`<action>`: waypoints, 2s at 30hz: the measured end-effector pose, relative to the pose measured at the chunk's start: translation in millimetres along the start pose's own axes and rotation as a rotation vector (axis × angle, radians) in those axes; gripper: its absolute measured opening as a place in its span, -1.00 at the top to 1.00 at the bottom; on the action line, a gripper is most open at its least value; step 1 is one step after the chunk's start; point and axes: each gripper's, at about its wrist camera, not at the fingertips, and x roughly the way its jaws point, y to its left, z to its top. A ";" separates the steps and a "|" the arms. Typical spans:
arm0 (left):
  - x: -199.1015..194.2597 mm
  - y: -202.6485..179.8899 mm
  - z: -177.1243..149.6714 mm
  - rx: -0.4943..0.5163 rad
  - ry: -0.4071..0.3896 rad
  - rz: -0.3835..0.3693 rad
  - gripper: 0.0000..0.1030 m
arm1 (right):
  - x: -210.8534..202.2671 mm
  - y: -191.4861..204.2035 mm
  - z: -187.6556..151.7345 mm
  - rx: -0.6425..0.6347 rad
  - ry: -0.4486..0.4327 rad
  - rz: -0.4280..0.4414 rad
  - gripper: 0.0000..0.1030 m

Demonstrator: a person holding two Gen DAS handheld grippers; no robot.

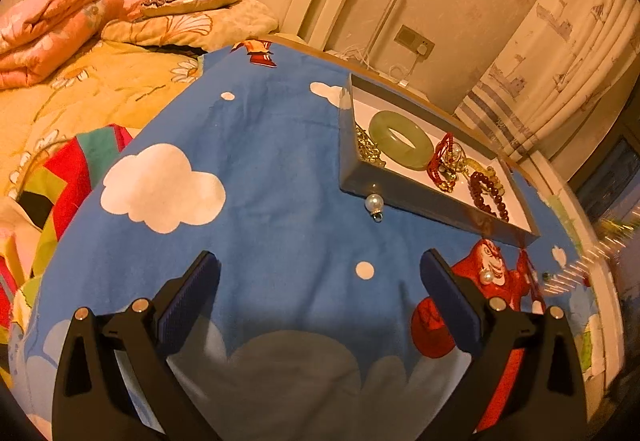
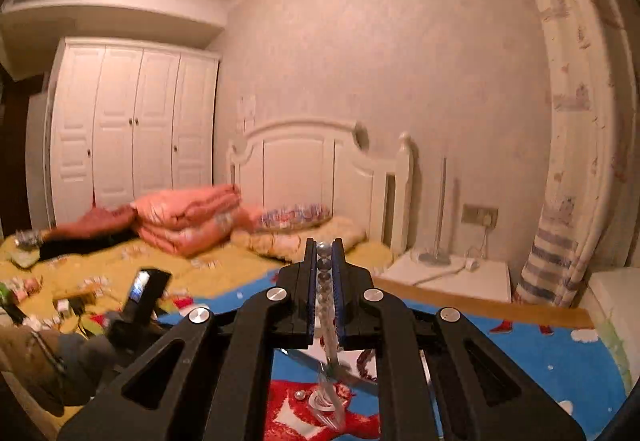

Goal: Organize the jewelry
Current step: 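Grasp the gold ring with the left tool while the right tool grasps the pearl necklace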

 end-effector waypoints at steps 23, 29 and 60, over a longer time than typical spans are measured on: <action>89.5 -290.2 -42.9 0.623 0.183 -0.317 -0.72 | -70.8 -130.7 -148.5 0.351 0.310 -0.355 0.82; 113.8 -327.5 -66.0 0.770 0.242 -0.331 -0.41 | -77.3 -132.1 -155.6 0.377 0.281 -0.324 0.82; 73.5 -310.6 -60.0 0.845 0.113 -0.239 0.58 | -82.1 -105.2 -107.5 0.309 0.140 -0.268 0.82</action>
